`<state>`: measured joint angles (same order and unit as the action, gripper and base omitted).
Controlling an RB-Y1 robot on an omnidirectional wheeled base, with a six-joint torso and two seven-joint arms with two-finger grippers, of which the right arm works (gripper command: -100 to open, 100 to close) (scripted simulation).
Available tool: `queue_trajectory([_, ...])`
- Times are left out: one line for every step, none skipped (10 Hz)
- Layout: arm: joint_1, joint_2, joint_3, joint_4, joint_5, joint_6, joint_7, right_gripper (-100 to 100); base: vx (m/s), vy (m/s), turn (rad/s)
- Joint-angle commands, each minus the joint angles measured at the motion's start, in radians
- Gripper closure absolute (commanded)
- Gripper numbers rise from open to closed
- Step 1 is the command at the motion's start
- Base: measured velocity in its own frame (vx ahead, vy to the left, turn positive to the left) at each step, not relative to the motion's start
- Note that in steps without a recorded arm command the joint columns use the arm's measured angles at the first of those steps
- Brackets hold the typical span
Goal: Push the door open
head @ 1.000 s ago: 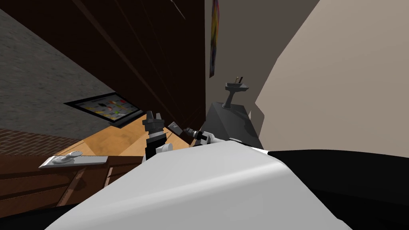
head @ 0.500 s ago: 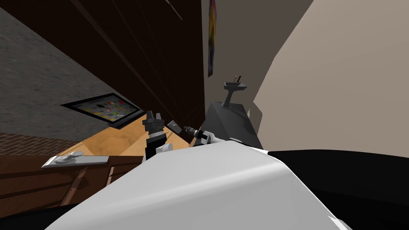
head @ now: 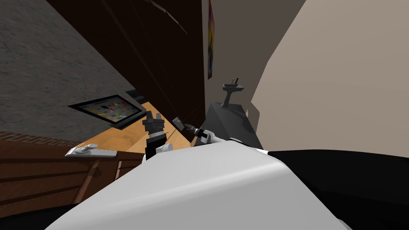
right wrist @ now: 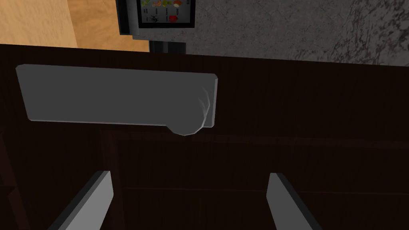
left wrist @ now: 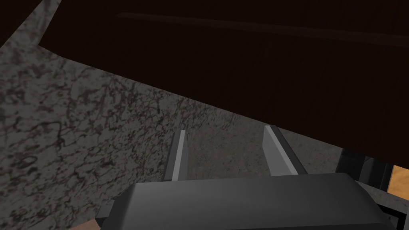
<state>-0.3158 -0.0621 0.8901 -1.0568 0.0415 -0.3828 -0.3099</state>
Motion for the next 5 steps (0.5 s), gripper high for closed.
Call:
queue_trajectory([-0.005, 0.001, -0.006, 0.011, 0.001, -0.001, 0.004, -100, 0.108, 0.149, 0.022])
queue_trajectory([-0.006, 0.001, -0.01, 0.015, 0.001, -0.002, 0.007, -100, 0.136, 0.185, 0.023])
queue_trajectory([-0.006, 0.003, -0.013, 0.018, 0.002, -0.002, 0.009, -100, 0.13, 0.158, 0.015])
queue_trajectory([-0.007, 0.007, -0.017, 0.022, 0.002, -0.003, 0.012, -100, 0.149, 0.167, 0.032])
queue_trajectory([-0.008, 0.014, -0.021, 0.026, 0.003, -0.003, 0.015, -100, 0.15, 0.194, 0.033])
